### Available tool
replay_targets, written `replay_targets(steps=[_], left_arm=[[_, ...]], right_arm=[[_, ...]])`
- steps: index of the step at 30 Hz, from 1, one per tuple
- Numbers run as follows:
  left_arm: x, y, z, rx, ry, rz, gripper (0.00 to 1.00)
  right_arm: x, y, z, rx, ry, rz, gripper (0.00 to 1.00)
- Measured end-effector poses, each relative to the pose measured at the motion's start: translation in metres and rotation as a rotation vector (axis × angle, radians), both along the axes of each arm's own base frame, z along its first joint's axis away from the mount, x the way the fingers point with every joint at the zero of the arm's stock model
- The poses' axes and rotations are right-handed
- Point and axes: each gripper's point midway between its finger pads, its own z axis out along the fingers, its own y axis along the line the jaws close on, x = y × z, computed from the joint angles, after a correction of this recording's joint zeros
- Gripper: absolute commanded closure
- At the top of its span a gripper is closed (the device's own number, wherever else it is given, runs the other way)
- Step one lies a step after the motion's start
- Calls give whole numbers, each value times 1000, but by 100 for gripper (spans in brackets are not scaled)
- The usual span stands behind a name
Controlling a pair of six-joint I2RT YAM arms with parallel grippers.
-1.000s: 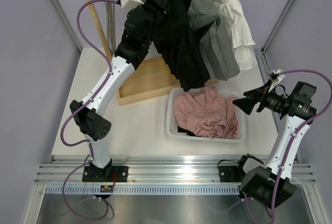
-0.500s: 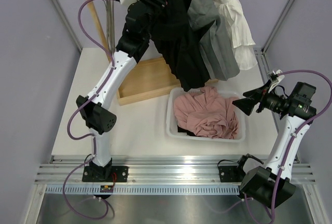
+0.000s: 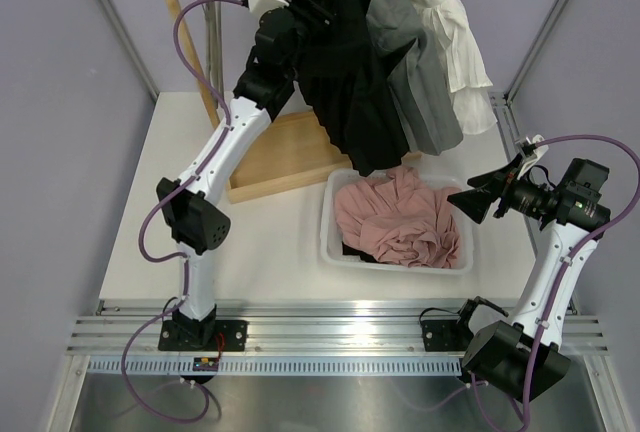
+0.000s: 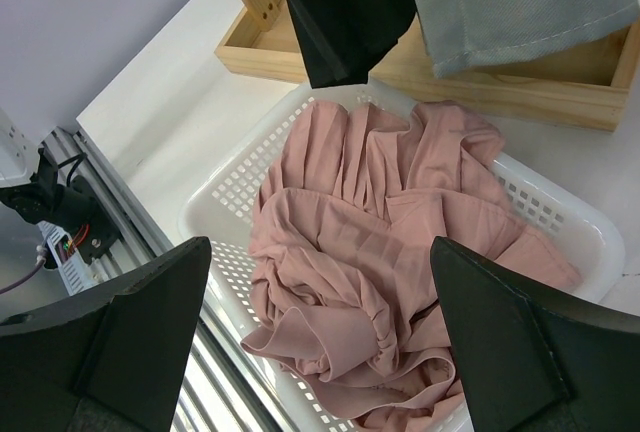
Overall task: Remove the skirt from the hanger
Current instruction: Pick up the hanger from the clothesline.
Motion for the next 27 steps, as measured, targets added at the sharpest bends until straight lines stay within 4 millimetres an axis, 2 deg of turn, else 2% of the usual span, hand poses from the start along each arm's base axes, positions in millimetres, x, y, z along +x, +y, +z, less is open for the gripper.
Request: replay_targets(steps=[18, 27], left_arm=[[-9, -22, 20, -157, -39, -136, 40], [6, -31, 2, -242, 0, -153, 43]], right_arm=[[0, 0, 0, -1, -1, 1, 1], [-1, 0, -1, -1, 0, 3, 1]])
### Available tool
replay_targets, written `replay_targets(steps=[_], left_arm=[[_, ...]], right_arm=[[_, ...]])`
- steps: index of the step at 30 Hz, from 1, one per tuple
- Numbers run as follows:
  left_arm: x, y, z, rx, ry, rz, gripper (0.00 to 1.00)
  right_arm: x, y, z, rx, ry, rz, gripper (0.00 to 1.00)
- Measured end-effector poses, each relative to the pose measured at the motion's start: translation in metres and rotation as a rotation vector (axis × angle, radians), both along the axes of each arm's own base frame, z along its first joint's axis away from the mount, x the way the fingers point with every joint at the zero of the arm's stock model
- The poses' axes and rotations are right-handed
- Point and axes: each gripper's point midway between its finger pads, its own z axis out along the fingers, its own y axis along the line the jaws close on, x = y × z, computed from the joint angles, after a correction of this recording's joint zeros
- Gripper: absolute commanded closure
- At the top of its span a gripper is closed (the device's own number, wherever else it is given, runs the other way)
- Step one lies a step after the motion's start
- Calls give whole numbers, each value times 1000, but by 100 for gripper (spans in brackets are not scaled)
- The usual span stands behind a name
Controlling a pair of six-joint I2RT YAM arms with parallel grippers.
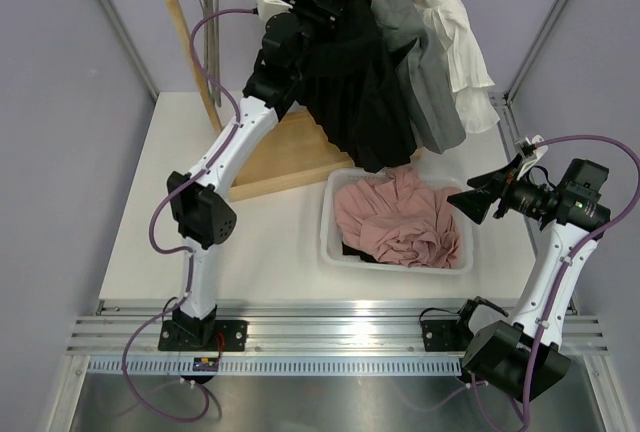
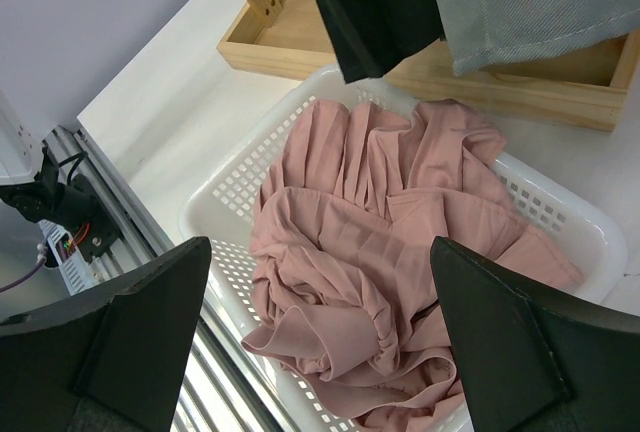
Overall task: Remove the skirt from the hanger
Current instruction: Pick up the hanger from the clothesline.
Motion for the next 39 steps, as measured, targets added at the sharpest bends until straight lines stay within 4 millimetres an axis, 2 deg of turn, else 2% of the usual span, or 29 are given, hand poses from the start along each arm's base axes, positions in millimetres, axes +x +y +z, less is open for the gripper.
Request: replay_targets(steps=[14, 19, 25, 28, 32, 39], left_arm=[[6, -8, 3, -59, -11, -33, 44], [6, -12, 3, -72, -28, -44, 32], [4, -15, 6, -77, -37, -48, 31], [4, -15, 6, -84, -34, -50, 34], [6, -17, 8, -101, -39, -54, 41], [7, -22, 14, -139, -57, -67, 65]], right_arm=[[-2, 1, 0, 0, 2, 3, 1], [-2, 1, 0, 1, 4, 4, 0], [-2, 1, 0, 1, 3, 4, 1], [-2, 1, 0, -1, 1, 5, 0], [-2, 1, 0, -3, -1, 5, 0], [-2, 1, 0, -3, -1, 6, 1]])
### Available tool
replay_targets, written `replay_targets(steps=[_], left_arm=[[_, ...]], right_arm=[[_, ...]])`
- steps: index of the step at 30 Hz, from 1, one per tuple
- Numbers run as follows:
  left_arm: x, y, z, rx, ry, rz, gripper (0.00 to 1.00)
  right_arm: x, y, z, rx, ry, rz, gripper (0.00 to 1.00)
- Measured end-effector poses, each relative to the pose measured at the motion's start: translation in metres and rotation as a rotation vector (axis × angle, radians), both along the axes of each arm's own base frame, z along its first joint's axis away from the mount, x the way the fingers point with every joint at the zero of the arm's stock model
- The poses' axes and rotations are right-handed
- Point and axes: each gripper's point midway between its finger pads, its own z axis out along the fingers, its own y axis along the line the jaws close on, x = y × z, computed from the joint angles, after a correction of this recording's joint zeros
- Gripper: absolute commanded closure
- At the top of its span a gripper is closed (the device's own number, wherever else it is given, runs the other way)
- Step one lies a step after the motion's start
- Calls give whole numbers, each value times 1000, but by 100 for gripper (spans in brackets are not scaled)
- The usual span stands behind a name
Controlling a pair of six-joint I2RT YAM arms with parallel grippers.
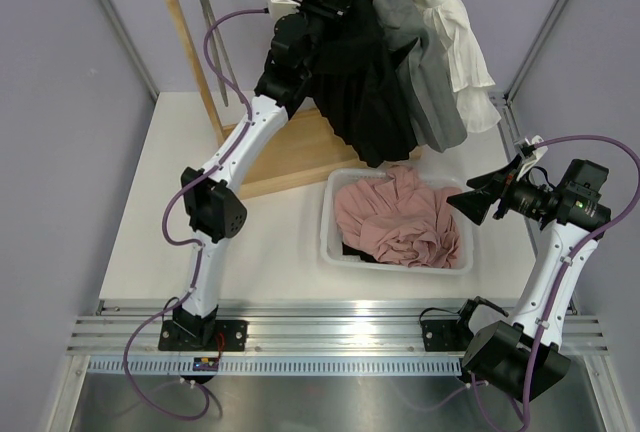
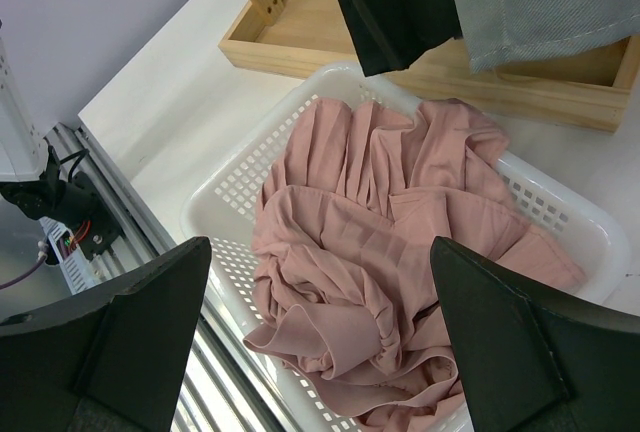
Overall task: Remove the skirt from the hanger
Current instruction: Pick up the hanger from the clothesline.
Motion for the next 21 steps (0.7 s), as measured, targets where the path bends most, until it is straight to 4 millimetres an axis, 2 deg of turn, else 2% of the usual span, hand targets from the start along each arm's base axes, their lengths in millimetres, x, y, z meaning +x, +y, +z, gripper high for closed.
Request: replay_targets(steps=[11, 21], left_arm=[[-1, 1, 5, -20, -13, -6, 100], [-4, 0, 7, -10, -30, -16, 100]], right_arm=[[0, 0, 0, 1, -1, 2, 1], [-1, 2, 2, 9, -9, 10, 1]])
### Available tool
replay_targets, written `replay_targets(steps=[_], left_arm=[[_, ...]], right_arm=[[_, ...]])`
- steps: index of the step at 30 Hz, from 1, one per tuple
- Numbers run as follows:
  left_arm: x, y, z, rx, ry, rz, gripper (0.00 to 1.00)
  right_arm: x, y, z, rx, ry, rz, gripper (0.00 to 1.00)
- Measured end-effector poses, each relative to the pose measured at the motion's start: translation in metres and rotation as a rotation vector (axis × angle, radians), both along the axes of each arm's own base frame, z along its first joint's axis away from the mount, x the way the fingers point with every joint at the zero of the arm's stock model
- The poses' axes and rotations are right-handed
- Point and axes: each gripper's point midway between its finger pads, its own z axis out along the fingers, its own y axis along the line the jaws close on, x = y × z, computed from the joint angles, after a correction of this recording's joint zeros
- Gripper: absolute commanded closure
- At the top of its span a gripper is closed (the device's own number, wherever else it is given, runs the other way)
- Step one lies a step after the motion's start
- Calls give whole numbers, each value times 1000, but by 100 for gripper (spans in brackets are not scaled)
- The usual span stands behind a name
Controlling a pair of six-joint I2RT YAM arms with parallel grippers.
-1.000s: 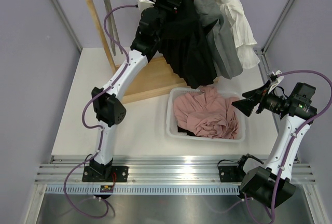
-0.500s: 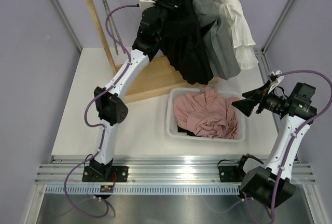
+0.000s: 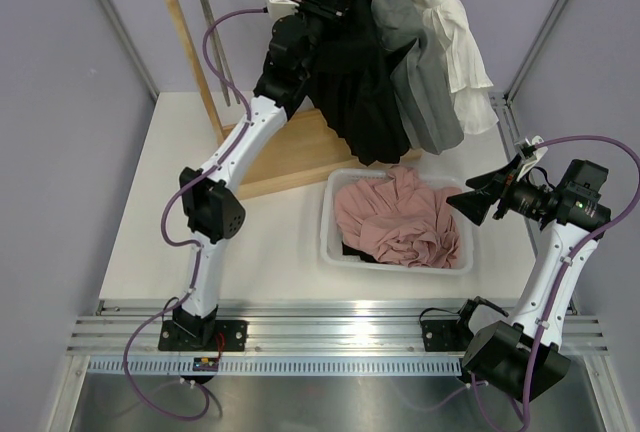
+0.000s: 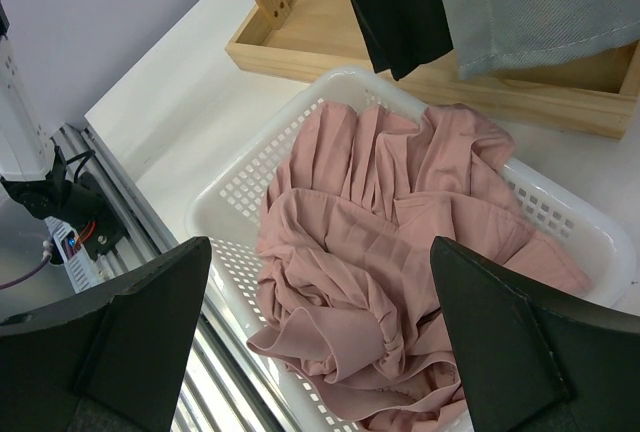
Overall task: Remove the skirt from the hanger
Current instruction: Pick up the hanger from the clothesline.
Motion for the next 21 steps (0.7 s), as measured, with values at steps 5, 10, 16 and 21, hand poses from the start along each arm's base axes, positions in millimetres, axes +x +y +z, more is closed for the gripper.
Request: replay_targets(steps=[5, 10, 16, 21], left_arm=[[-6, 5, 4, 6, -1, 0, 100], [-17, 4, 14, 11, -18, -26, 100], [-22, 2, 12, 13, -25, -49, 100], [-31, 4, -2, 29, -6, -62, 100]], right_arm=[[0, 0, 0, 1, 0, 1, 0], [0, 0, 0, 1, 0, 1, 0], [0, 0, 0, 1, 0, 1, 1], [0, 0, 0, 1, 0, 1, 0]])
